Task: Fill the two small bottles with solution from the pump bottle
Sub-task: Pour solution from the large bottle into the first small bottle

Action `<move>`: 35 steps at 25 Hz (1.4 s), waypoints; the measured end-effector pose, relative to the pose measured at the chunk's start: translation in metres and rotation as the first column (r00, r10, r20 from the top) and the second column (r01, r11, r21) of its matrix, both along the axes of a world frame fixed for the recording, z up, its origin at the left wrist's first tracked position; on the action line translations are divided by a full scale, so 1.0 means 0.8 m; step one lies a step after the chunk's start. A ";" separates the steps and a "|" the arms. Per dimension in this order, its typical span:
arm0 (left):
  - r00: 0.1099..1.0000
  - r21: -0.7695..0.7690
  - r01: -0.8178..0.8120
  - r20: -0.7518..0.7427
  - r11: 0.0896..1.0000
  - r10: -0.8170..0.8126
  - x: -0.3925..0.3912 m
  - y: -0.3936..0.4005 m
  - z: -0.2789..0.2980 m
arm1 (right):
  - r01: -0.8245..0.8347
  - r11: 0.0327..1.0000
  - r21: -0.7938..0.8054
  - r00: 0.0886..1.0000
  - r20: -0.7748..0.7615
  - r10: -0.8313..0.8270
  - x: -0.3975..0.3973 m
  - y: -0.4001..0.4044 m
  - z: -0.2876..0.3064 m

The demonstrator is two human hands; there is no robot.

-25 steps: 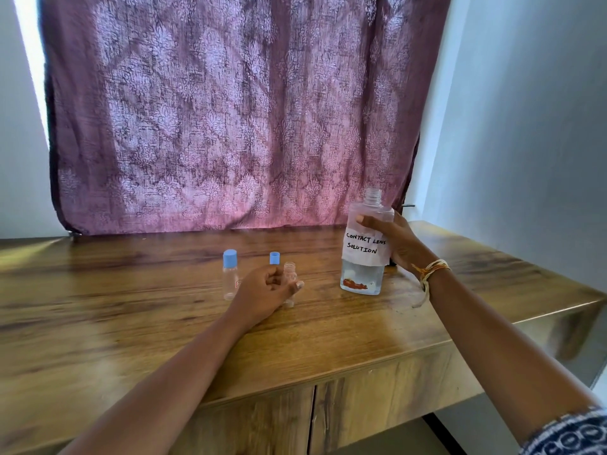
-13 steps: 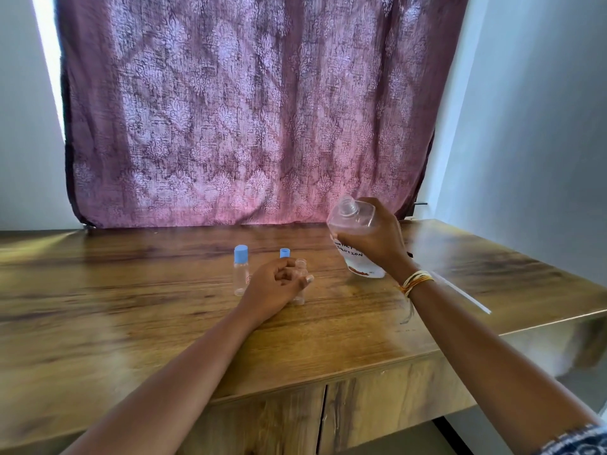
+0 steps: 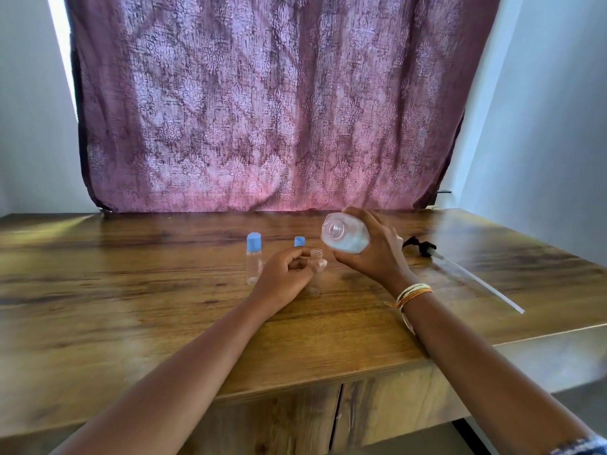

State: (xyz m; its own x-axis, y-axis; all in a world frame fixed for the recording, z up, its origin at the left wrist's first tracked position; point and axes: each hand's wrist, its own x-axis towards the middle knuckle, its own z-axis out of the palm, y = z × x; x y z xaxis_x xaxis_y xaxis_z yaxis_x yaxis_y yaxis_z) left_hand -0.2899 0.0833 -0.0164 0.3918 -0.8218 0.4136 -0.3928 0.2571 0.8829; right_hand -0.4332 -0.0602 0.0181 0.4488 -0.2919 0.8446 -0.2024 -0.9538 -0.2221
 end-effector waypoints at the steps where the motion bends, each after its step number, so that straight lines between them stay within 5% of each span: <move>1: 1.000 0.003 0.005 -0.019 1.000 -0.005 0.000 0.000 0.000 | 0.008 1.000 -0.026 1.000 -0.023 -0.009 0.000 -0.002 -0.001; 15: 1.000 0.006 -0.027 0.008 1.000 0.027 -0.001 0.002 0.003 | 0.114 0.955 -0.274 0.986 -0.086 -0.143 -0.002 -0.005 -0.003; 35: 0.999 0.004 -0.021 -0.048 1.000 0.021 -0.001 0.002 0.002 | 0.174 0.905 -0.387 0.981 -0.015 -0.195 -0.004 -0.005 -0.001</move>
